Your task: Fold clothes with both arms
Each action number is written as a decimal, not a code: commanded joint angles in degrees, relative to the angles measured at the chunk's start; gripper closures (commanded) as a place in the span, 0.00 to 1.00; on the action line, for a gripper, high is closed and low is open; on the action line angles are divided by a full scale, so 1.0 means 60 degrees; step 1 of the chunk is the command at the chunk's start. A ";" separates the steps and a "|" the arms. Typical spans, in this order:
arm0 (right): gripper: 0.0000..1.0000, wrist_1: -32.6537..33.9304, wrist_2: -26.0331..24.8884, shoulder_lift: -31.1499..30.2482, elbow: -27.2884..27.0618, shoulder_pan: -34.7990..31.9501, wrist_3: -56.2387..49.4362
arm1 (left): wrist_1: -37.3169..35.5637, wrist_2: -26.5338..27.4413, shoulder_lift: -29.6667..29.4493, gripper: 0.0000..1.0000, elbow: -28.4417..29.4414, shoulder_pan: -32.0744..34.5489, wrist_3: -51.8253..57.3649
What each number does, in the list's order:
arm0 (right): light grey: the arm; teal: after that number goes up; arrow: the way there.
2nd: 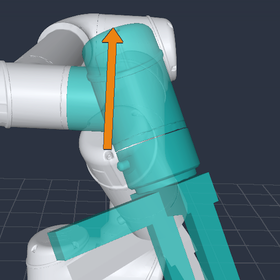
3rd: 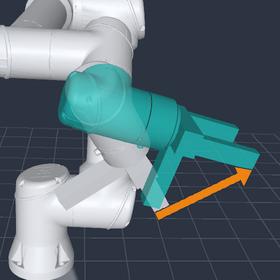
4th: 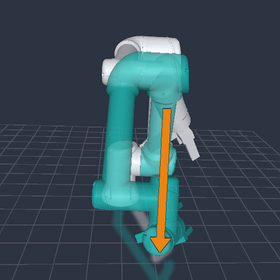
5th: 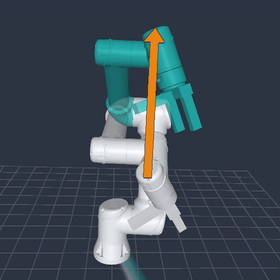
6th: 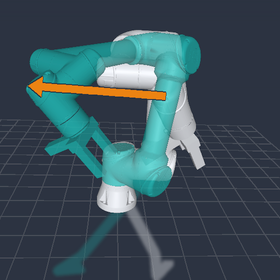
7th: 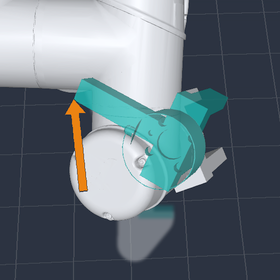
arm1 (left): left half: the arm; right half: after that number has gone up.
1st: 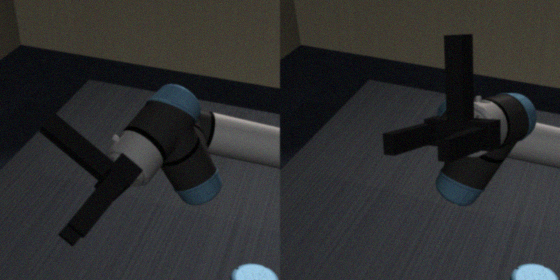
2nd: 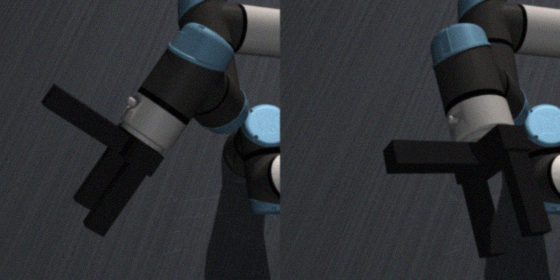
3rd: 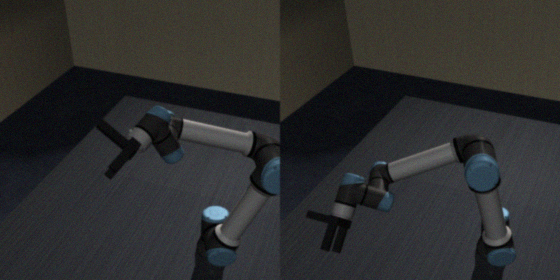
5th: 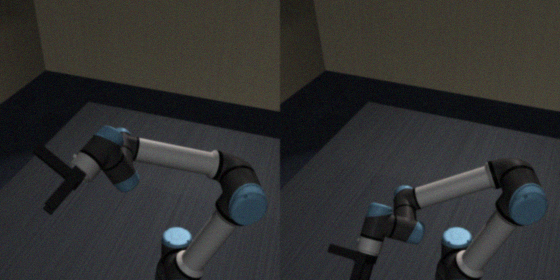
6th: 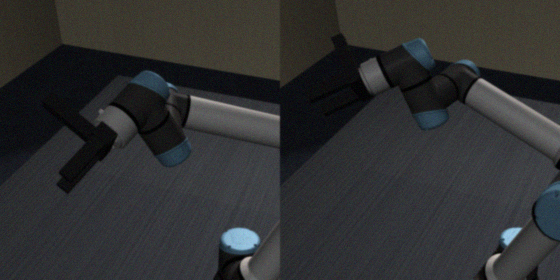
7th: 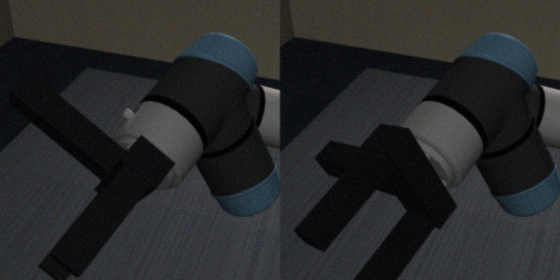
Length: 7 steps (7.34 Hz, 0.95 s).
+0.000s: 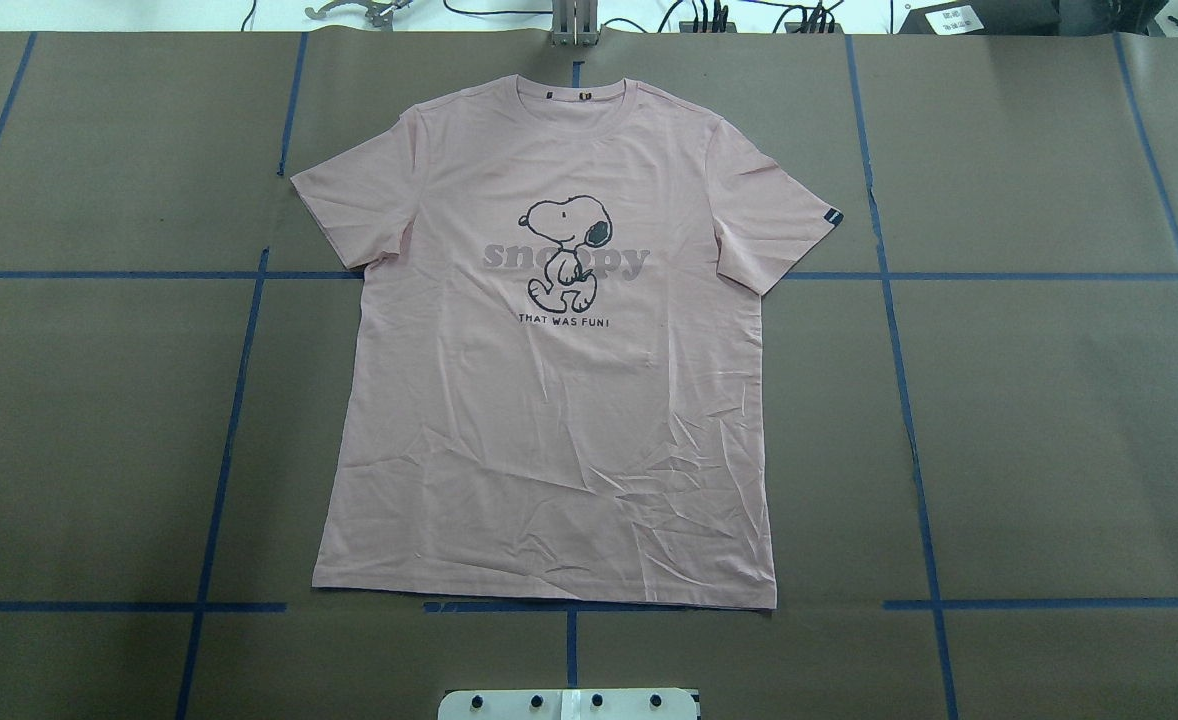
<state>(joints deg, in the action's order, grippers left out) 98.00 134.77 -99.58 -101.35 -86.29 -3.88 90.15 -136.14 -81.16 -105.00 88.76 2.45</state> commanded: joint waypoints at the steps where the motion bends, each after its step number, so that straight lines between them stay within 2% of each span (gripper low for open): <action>1: 0.00 -0.0015 -0.0021 -0.0014 0.0075 -0.0134 0.0016 | 0.0135 -0.0014 0.0064 0.00 -0.0325 0.0016 0.0103; 2: 0.00 -0.0015 -0.0006 0.0000 0.0075 -0.0134 0.0089 | 0.0078 -0.0276 0.0079 0.00 -0.0501 0.0016 0.0118; 5: 0.00 -0.0015 0.0081 0.0073 0.0104 -0.0134 0.0119 | 0.0122 -0.0321 0.0137 0.00 -0.0342 0.0016 0.0089; 6: 0.00 -0.0015 0.0502 0.0218 0.0075 -0.0120 0.0133 | 0.0209 -0.0351 0.0138 0.00 -0.0153 0.0016 0.0118; 7: 0.00 -0.0102 0.0521 0.0655 0.0249 0.0011 0.0148 | 0.0210 -0.0352 0.0123 0.00 -0.0123 0.0001 0.0118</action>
<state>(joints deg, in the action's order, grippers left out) 97.79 136.86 -98.01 -100.64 -86.86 -3.07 91.22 -138.14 -80.37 -106.30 88.85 3.12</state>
